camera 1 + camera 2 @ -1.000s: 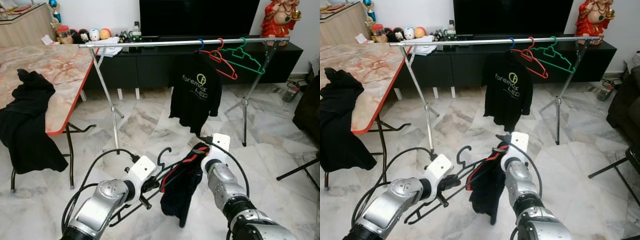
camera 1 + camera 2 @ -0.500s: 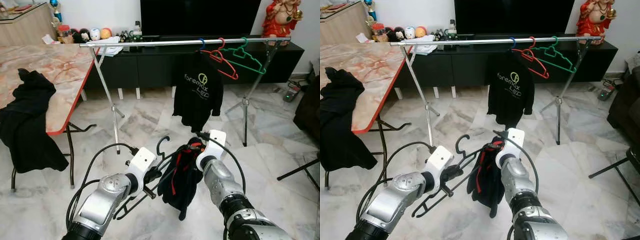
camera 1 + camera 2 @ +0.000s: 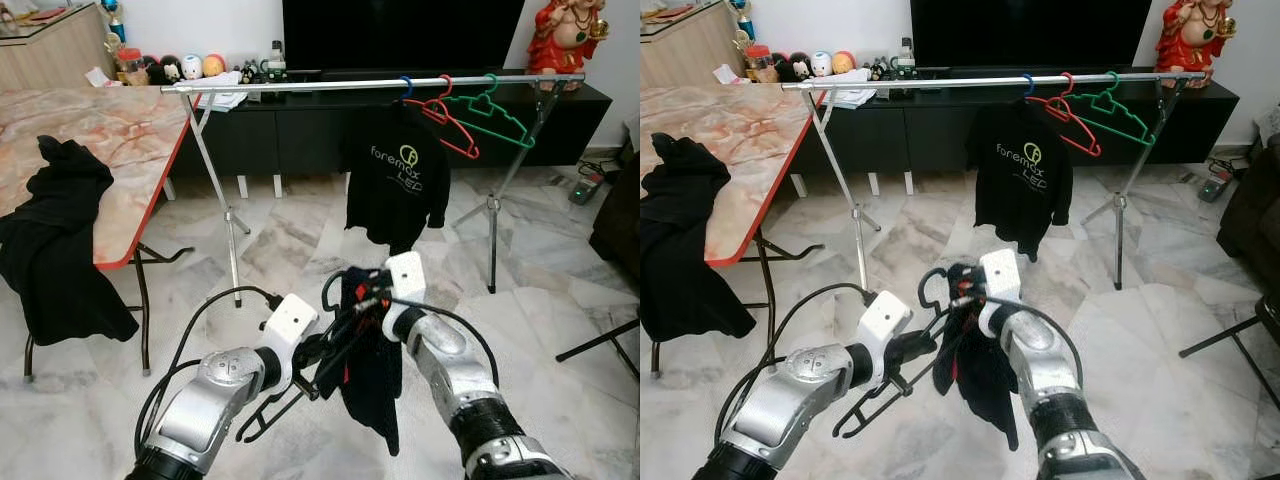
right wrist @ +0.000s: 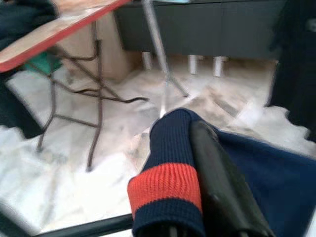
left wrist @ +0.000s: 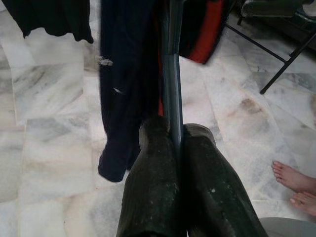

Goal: Hang hanger

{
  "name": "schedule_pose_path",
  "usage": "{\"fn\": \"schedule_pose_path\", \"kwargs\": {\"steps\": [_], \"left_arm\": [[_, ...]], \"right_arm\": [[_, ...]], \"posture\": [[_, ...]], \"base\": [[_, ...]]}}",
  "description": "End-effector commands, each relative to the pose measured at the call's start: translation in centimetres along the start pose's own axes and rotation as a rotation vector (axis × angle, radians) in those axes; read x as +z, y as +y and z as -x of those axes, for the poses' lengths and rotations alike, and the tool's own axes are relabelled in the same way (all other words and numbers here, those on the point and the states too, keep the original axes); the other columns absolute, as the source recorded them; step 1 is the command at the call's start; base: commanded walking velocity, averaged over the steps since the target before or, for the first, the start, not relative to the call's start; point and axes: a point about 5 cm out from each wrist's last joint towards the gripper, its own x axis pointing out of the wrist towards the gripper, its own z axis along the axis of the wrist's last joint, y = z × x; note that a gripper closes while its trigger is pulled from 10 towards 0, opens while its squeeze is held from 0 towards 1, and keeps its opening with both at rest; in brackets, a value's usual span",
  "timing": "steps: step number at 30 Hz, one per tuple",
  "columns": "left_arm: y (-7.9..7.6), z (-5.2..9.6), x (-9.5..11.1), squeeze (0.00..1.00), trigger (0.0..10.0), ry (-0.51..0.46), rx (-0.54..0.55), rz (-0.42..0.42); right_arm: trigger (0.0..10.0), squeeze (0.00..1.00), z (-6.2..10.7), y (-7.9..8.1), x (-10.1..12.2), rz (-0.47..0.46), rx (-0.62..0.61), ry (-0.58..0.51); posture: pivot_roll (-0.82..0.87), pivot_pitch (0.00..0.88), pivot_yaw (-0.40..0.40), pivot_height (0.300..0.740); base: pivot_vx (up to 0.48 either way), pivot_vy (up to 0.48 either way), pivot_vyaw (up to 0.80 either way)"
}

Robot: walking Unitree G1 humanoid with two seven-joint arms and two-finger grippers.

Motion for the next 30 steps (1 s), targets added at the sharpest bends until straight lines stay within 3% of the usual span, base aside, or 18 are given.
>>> {"fn": "schedule_pose_path", "kwargs": {"steps": [1, 8, 19, 23, 30], "left_arm": [[0.4, -0.2, 0.2, 0.00, 10.0, 0.002, 0.026, 0.003], [0.4, 0.0, 0.0, 0.00, 10.0, 0.019, 0.026, -0.009], [0.4, 0.0, -0.1, 0.00, 10.0, 0.026, 0.027, -0.015], [0.4, 0.0, -0.1, 0.00, 10.0, 0.028, 0.025, -0.016], [0.4, -0.1, -0.1, 0.00, 10.0, 0.023, 0.031, -0.012]], "right_arm": [[10.0, 0.00, 0.0, -1.1, 0.3, -0.046, -0.124, 0.010], [10.0, 0.00, 0.8, -3.3, -0.6, -0.128, -0.351, 0.038], [10.0, 0.00, 0.6, -2.9, -0.9, -0.127, -0.382, 0.051], [10.0, 0.00, 0.2, -1.9, -0.6, -0.178, -0.289, 0.035], [10.0, 0.00, -0.5, 1.8, 3.3, -0.556, -0.010, -0.110]], "posture": [[0.08, 0.074, 0.018, 0.740], [0.08, 0.074, 0.021, 0.740], [0.09, 0.073, 0.021, 0.740], [0.09, 0.072, 0.020, 0.740], [0.08, 0.073, 0.017, 0.740]], "base": [[0.000, 0.000, 0.00], [0.000, 0.000, 0.00], [0.000, 0.000, 0.00], [0.000, 0.000, 0.00], [0.000, 0.000, 0.00]]}}
